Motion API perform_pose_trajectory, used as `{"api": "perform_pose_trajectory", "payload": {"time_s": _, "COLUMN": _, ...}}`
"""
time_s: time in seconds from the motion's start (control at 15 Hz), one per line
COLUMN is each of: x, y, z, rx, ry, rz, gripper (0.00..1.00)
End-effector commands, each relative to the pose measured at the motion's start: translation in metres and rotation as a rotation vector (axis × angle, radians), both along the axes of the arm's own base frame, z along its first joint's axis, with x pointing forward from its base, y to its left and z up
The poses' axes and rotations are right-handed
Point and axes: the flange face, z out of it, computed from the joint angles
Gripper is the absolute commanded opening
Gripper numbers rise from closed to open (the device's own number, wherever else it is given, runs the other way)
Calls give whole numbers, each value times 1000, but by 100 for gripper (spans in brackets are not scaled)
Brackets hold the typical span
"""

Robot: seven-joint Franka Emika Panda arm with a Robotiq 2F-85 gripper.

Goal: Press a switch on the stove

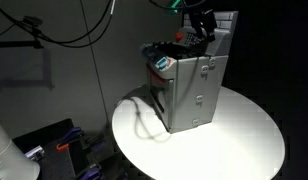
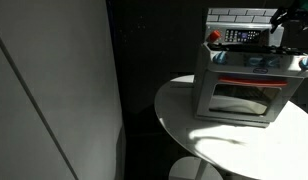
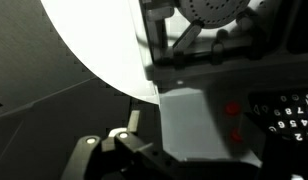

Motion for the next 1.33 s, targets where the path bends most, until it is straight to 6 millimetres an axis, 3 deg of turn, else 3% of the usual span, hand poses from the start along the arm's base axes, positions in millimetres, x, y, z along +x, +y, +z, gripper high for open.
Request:
{"api": "perform_pose_trajectory", "payload": {"time_s": 0.0, "x": 7, "y": -2, "z": 5, "rx": -14, "ry": -9, "rz": -28, "gripper": 100}}
{"api": "perform_pose_trajectory", "payload": {"time_s": 1.27, "x": 11, "y": -4, "z": 0, "rx": -10, "ry": -3, "rz": -40, "gripper": 100}}
